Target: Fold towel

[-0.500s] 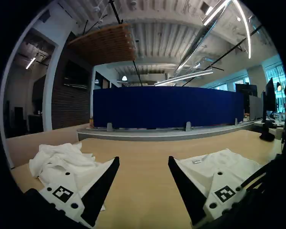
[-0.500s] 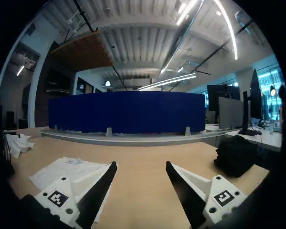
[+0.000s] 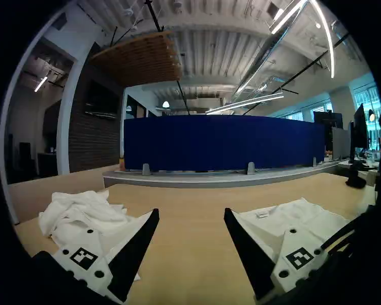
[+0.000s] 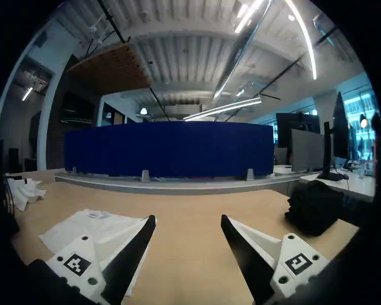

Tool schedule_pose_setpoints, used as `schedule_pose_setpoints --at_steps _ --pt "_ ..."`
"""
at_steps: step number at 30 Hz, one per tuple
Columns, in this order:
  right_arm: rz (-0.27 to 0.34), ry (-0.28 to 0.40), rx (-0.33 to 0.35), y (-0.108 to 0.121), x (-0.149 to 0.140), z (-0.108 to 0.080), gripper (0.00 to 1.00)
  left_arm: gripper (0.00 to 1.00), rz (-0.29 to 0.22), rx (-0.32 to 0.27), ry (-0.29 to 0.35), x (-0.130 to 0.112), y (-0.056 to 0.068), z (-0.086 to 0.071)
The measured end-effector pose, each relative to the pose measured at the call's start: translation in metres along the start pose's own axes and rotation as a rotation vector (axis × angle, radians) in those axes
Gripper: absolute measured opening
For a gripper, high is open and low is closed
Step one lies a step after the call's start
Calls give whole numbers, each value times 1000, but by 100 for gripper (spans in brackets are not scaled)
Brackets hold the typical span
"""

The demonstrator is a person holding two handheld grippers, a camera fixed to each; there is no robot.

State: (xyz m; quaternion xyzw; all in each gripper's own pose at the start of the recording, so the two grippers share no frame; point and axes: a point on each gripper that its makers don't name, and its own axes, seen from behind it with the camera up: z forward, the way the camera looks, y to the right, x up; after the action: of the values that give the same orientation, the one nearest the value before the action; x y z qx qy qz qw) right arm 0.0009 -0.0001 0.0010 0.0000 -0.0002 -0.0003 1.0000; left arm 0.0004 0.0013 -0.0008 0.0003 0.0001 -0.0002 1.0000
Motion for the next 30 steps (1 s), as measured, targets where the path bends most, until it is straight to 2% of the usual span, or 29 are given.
schedule_pose_setpoints --at_steps 30 --pt "-1 0 1 1 0 0 100 95 1 0 -1 1 1 -1"
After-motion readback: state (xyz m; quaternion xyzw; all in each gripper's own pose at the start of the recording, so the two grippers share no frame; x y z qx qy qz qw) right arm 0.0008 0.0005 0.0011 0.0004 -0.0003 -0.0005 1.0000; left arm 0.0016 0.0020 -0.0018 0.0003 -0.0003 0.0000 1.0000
